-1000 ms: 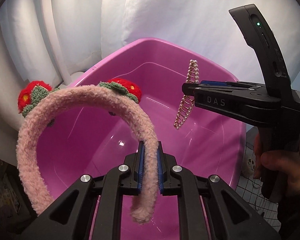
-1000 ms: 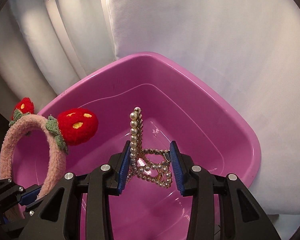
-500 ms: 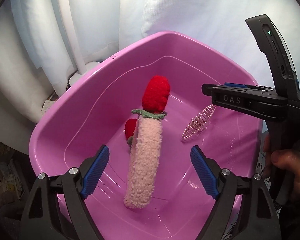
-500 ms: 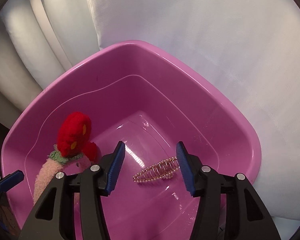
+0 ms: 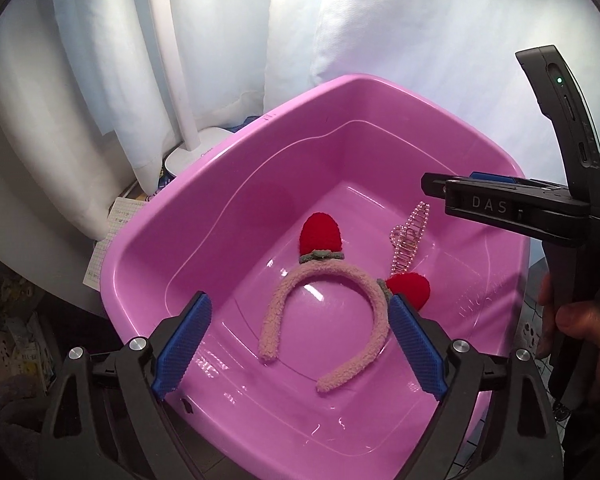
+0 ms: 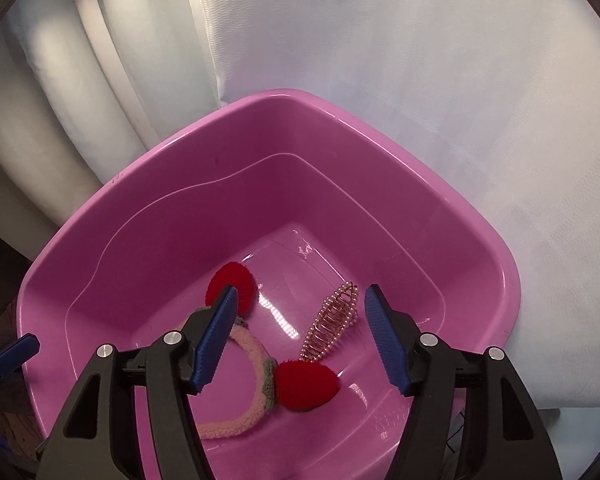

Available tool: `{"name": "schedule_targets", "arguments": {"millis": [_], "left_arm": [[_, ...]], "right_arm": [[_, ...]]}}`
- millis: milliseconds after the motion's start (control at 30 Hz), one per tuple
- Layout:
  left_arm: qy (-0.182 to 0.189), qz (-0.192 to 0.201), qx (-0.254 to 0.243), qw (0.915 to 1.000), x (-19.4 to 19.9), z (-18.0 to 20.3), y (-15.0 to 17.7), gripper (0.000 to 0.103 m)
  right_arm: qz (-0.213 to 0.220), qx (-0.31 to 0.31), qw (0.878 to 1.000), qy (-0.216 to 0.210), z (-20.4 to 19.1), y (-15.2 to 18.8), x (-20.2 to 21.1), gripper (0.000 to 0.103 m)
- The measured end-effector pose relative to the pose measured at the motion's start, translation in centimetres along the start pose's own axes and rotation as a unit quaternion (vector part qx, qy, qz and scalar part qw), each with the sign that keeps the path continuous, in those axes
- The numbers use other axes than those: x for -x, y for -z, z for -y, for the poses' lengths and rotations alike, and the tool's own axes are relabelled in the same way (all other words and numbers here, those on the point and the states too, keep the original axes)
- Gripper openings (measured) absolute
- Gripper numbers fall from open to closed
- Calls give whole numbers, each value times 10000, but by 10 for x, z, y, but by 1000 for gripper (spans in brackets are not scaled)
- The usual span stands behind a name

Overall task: Organize jewelry
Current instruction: 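Withdraw both tools from the tub back toward the table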

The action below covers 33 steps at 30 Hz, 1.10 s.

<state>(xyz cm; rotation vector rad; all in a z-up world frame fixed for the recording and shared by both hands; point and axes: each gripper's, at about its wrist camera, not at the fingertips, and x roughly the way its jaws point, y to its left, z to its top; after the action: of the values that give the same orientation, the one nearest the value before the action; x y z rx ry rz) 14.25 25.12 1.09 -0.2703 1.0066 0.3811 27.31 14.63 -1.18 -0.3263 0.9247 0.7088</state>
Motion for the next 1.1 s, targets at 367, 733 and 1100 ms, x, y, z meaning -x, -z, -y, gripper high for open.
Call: {"name": "schedule_targets", "arguments": {"millis": [367, 733, 1100], "left_arm": [[-74, 306, 48, 9995, 30, -11, 10, 92], [-53, 694, -94, 9975, 68, -17, 28, 96], [227, 971, -605, 9932, 102, 28, 60, 97]], "right_arm": [[434, -221, 9988, -96, -6, 21, 57, 67], [972, -590, 9933, -194, -16, 71, 112, 72], [1415, -1104, 9838, 18, 19, 164, 173, 74]]}}
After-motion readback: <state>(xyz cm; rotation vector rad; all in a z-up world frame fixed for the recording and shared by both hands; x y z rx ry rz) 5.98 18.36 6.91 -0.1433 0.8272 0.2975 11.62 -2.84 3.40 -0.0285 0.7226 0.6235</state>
